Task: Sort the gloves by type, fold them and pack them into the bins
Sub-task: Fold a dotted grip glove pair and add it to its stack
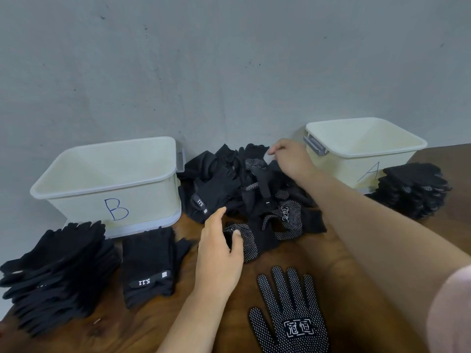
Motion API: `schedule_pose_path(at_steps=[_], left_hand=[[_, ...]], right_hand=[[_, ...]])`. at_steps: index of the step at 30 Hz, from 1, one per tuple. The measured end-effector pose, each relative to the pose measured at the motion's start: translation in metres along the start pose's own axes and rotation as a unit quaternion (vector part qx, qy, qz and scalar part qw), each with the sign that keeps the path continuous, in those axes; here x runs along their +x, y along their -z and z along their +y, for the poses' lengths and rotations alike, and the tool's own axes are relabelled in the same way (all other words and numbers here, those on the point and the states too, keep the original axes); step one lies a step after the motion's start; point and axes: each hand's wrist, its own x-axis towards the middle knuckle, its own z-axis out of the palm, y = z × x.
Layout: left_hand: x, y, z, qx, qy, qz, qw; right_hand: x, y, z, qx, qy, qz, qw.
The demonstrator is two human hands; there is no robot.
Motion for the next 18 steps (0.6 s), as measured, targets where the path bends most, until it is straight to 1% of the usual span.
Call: schedule_pose_path(at_steps=[3, 4, 8, 11, 13, 16, 18], left_hand=[[0.001, -0.001, -0.002, 0.001, 0.0, -0.001, 1.0], [0.001, -0.002, -0.003, 0.002, -0.002, -0.001, 1.0], [0.003, -0.003, -0.006, 0.004, 0.006, -0.003, 1.0], [0.003, -0.003, -0.006, 0.004, 0.009, -0.003, 1.0], [0.003, -0.003, -0.006, 0.002, 0.011, -0.004, 1.0], [0.002, -0.002, -0.006, -0.001, 0.014, -0.006, 1.0], [0.003, -0.002, -0.007, 0.002, 0.013, -0.006, 1.0]], right_hand=[[0.024, -0.016, 0.005, -0.061, 0.003, -0.08, 0.995], [0.031, -0.02, 0.007, -0.096, 0.014, -0.09, 0.991], [0.053, -0.035, 0.011, -0.204, 0.084, -0.05, 0.974], [0.056, -0.041, 0.007, -0.304, 0.13, -0.012, 0.944], [0.054, -0.039, 0.004, -0.299, 0.157, 0.003, 0.941], [0.052, -0.028, -0.008, -0.224, 0.2, 0.02, 0.954], [0.051, -0.015, -0.027, -0.167, 0.206, 0.034, 0.964]])
